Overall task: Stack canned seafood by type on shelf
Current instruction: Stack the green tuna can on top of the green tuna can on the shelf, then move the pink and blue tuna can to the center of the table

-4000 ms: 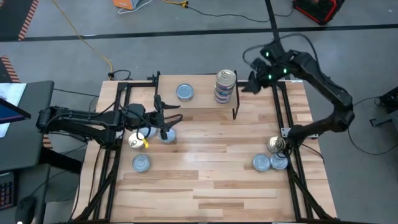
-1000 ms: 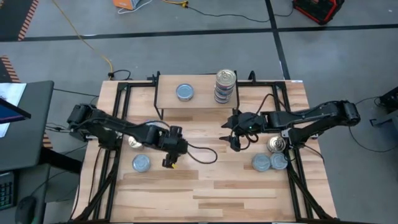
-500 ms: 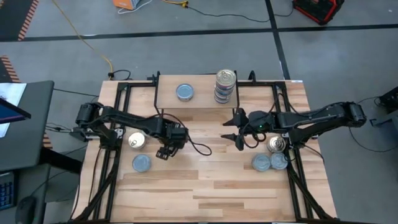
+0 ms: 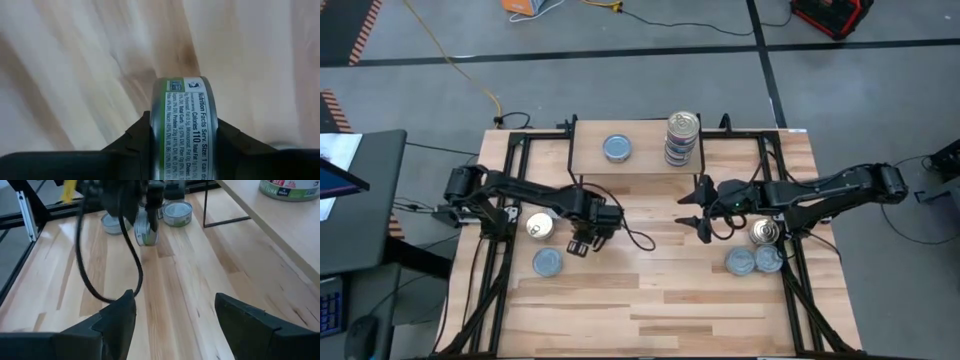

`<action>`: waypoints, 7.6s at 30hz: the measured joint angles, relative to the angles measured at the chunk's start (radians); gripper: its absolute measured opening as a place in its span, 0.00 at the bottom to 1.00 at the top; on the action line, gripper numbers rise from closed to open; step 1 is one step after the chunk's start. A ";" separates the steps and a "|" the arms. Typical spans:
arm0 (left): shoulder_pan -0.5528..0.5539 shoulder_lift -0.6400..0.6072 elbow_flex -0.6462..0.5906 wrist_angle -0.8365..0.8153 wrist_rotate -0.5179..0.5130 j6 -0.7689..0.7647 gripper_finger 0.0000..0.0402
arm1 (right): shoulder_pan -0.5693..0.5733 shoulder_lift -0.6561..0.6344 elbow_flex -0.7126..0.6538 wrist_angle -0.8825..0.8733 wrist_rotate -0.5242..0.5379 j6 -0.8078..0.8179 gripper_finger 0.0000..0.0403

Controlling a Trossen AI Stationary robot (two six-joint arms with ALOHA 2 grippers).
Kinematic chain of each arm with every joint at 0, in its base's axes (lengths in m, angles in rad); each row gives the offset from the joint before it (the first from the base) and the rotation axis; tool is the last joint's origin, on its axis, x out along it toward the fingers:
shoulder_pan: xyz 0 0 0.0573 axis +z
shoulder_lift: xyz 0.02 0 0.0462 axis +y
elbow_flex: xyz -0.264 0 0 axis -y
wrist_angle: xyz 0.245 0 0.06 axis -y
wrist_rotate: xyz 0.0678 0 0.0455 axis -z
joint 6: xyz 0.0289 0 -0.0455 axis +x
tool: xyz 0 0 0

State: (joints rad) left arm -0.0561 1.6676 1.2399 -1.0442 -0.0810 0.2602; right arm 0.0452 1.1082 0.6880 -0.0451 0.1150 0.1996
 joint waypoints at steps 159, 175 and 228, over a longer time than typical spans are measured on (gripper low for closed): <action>-0.211 -0.278 -0.390 -0.238 -0.359 -0.817 0.63 | 0.021 -0.316 -0.078 0.083 0.013 -0.024 0.72; -0.212 -0.280 -0.453 0.318 -0.349 -0.621 0.63 | 0.021 -0.316 -0.078 0.083 0.013 -0.025 0.72; -0.154 0.150 -0.238 0.748 -0.671 -0.116 0.63 | 0.021 -0.316 -0.078 0.037 0.013 -0.024 0.72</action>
State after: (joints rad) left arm -0.2099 1.8175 1.0021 -0.2962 -0.7521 0.1444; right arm 0.0658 0.7921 0.6102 -0.0083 0.1279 0.1757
